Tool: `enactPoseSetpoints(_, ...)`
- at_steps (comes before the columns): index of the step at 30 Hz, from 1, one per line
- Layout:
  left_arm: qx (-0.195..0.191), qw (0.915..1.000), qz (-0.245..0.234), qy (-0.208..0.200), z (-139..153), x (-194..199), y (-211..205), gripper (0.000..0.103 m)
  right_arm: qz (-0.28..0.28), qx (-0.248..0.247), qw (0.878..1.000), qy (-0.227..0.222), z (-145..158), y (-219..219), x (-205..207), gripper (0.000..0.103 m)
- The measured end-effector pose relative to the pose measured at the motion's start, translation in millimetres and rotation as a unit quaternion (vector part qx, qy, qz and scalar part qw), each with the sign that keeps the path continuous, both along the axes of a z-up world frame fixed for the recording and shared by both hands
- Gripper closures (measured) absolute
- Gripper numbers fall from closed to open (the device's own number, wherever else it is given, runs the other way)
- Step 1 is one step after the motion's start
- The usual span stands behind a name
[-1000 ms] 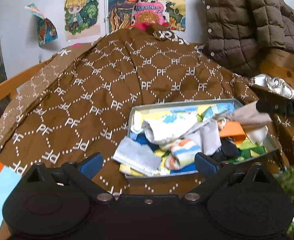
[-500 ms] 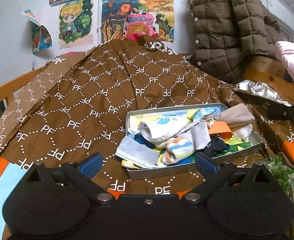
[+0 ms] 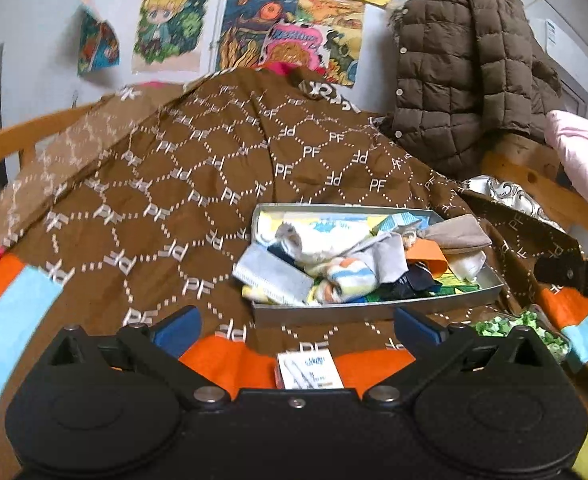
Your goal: Organize soft objects
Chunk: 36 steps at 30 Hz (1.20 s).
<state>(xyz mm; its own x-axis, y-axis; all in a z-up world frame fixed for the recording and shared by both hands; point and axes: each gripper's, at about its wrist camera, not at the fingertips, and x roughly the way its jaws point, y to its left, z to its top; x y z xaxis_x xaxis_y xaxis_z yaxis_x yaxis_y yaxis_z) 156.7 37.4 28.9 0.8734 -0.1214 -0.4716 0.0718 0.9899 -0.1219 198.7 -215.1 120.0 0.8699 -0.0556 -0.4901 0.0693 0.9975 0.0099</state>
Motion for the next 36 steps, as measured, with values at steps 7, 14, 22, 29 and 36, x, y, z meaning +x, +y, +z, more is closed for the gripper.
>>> enactPoseSetpoints(7,-0.014,0.9996,-0.023,0.012,-15,-14,7,0.001,-0.025,-0.008,1.0,0.016,-3,20,-37,0.0)
enactPoseSetpoints(14,-0.003,0.9987,-0.039,0.033,-28,-22,10,0.001,-0.047,-0.015,0.998,0.029,-4,33,-68,0.0)
enactPoseSetpoints(22,-0.013,0.9976,-0.052,0.042,-30,-30,17,0.001,-0.04,-0.026,0.997,0.057,4,45,-84,0.0)
enactPoseSetpoints(29,-0.02,0.9944,-0.089,0.054,-39,-39,26,0.001,-0.016,-0.076,0.991,0.112,30,72,-91,0.0)
enactPoseSetpoints(36,-0.027,0.9941,-0.082,0.065,-49,-41,36,0.001,0.016,-0.116,0.979,0.164,61,96,-80,0.0)
